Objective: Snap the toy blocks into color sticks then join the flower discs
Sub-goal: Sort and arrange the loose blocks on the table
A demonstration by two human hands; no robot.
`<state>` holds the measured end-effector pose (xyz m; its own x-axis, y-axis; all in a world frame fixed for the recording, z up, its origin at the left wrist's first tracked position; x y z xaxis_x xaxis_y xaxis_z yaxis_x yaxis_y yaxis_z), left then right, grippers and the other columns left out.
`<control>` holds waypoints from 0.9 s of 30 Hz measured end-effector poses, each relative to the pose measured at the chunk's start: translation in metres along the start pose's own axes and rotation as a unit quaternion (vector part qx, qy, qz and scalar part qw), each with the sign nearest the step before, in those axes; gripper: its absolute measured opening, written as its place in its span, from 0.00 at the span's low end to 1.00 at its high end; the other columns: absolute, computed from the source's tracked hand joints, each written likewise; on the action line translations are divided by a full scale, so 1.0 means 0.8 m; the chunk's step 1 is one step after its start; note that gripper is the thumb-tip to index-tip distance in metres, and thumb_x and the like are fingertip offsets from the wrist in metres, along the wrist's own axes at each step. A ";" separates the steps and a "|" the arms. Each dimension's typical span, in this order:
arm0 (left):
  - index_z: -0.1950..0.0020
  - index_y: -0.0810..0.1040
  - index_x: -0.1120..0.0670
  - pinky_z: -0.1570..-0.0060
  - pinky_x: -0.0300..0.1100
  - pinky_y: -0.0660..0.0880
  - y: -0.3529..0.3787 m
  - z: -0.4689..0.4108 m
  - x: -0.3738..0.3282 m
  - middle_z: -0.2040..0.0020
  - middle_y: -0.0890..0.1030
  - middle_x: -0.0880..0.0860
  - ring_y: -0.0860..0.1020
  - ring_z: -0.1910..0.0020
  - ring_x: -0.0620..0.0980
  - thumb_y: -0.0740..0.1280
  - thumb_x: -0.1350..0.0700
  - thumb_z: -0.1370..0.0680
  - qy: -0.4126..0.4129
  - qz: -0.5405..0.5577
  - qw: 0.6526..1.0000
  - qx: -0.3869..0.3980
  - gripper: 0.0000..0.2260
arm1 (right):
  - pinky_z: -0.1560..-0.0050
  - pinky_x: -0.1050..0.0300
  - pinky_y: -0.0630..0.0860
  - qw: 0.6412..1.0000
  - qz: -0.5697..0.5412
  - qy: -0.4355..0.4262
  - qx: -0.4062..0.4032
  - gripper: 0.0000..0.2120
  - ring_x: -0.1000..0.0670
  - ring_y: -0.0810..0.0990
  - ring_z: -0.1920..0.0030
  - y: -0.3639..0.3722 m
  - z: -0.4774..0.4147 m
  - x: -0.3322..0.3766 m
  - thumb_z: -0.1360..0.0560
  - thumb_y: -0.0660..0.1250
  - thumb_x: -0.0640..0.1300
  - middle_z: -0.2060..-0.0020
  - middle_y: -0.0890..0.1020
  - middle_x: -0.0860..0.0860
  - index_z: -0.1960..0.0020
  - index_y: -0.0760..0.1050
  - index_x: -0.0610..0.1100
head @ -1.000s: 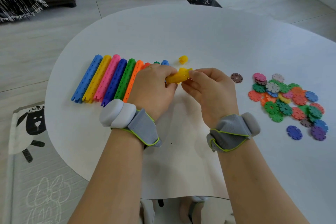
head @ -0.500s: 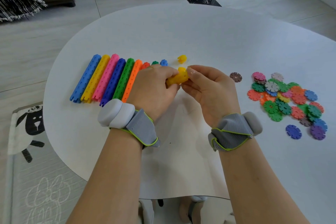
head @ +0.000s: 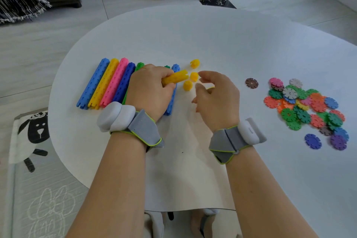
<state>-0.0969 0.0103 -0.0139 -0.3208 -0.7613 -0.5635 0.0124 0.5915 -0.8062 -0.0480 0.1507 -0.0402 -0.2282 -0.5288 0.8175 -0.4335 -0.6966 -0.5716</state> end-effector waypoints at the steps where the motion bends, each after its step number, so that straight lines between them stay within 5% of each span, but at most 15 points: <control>1: 0.46 0.81 0.53 0.57 0.37 0.61 -0.001 0.000 0.000 0.52 0.79 0.57 0.73 0.53 0.53 0.66 0.57 0.25 -0.002 0.000 1.000 -0.003 0.09 | 0.44 0.62 0.70 0.999 0.048 -0.022 0.013 0.15 0.48 0.81 0.51 0.003 -0.001 0.001 0.25 0.65 0.43 0.43 0.78 0.51 0.38 0.76 0.47; 3: 0.45 0.81 0.53 0.57 0.35 0.61 -0.002 0.001 0.001 0.51 0.79 0.56 0.72 0.53 0.51 0.66 0.56 0.24 -0.003 0.000 1.000 -0.005 0.10 | 0.51 0.70 0.61 0.992 0.106 -0.048 0.039 0.20 0.49 0.79 0.45 0.012 -0.002 0.005 0.24 0.66 0.47 0.37 0.75 0.52 0.33 0.72 0.48; 6: 0.43 0.80 0.51 0.58 0.32 0.57 0.000 0.001 0.000 0.50 0.79 0.55 0.72 0.51 0.50 0.66 0.56 0.24 -0.004 -0.007 1.000 -0.001 0.11 | 0.51 0.66 0.63 0.984 0.157 -0.065 0.060 0.20 0.51 0.75 0.41 0.021 -0.001 0.012 0.23 0.64 0.49 0.35 0.73 0.53 0.32 0.71 0.50; 9: 0.43 0.80 0.52 0.58 0.33 0.57 0.001 0.001 -0.001 0.50 0.78 0.55 0.72 0.50 0.51 0.66 0.57 0.25 0.000 -0.006 1.000 0.011 0.11 | 0.55 0.59 0.67 0.978 0.196 -0.051 0.060 0.15 0.48 0.76 0.47 0.025 -0.003 0.014 0.23 0.63 0.49 0.41 0.73 0.50 0.38 0.75 0.49; 13: 0.43 0.80 0.52 0.57 0.33 0.59 0.002 0.003 -0.001 0.50 0.78 0.55 0.71 0.50 0.50 0.66 0.56 0.25 0.001 0.000 1.000 0.022 0.11 | 0.58 0.63 0.61 0.980 0.191 -0.030 0.048 0.11 0.48 0.75 0.50 0.019 -0.007 0.006 0.24 0.62 0.45 0.47 0.75 0.48 0.42 0.77 0.48; 16: 0.43 0.80 0.52 0.58 0.34 0.58 0.004 0.005 -0.004 0.51 0.78 0.56 0.72 0.51 0.52 0.67 0.57 0.25 0.009 0.008 0.999 0.032 0.11 | 0.52 0.63 0.68 0.995 0.101 -0.002 0.024 0.07 0.49 0.79 0.52 0.010 -0.011 -0.003 0.26 0.65 0.44 0.53 0.81 0.50 0.49 0.78 0.48; 18: 0.42 0.80 0.52 0.58 0.33 0.57 0.005 0.005 -0.008 0.51 0.78 0.56 0.72 0.52 0.50 0.67 0.57 0.25 0.015 0.012 0.999 0.038 0.12 | 0.50 0.52 0.79 0.997 -0.059 0.044 0.004 0.05 0.49 0.83 0.56 -0.002 -0.010 -0.008 0.25 0.65 0.41 0.57 0.82 0.50 0.51 0.78 0.48; 21: 0.40 0.79 0.51 0.57 0.31 0.56 0.005 0.005 -0.012 0.49 0.78 0.54 0.70 0.52 0.47 0.67 0.56 0.25 0.018 0.026 0.999 0.038 0.14 | 0.56 0.54 0.82 0.969 -0.230 0.084 0.020 0.11 0.51 0.83 0.57 -0.013 -0.008 -0.010 0.21 0.59 0.36 0.57 0.80 0.47 0.43 0.77 0.43; 24: 0.39 0.78 0.50 0.57 0.30 0.57 0.008 0.006 -0.016 0.48 0.77 0.53 0.68 0.54 0.44 0.67 0.56 0.25 0.024 0.037 0.998 0.042 0.14 | 0.56 0.57 0.81 0.954 -0.280 0.090 0.051 0.12 0.49 0.82 0.58 -0.017 -0.008 -0.010 0.20 0.57 0.35 0.56 0.78 0.45 0.40 0.74 0.42; 27: 0.40 0.79 0.51 0.56 0.32 0.59 0.009 0.007 -0.020 0.50 0.78 0.54 0.70 0.53 0.47 0.67 0.57 0.25 0.033 0.038 0.998 0.046 0.14 | 0.61 0.57 0.81 0.956 -0.272 0.094 0.047 0.05 0.49 0.83 0.65 -0.025 -0.009 -0.014 0.23 0.65 0.36 0.61 0.81 0.43 0.48 0.73 0.40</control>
<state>-0.0866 0.0254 -0.0117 -0.3780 -0.6938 -0.6131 0.1249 0.6179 -0.7763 -0.0431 0.1738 -0.0375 -0.1471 0.0150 0.9890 -0.4547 -0.8890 -0.0542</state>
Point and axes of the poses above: each hand's wrist, its own z-axis away from the middle knuckle, its own y-axis out of the palm, x = y × z, the point moved 6 cm from there along -z, towards the middle knuckle
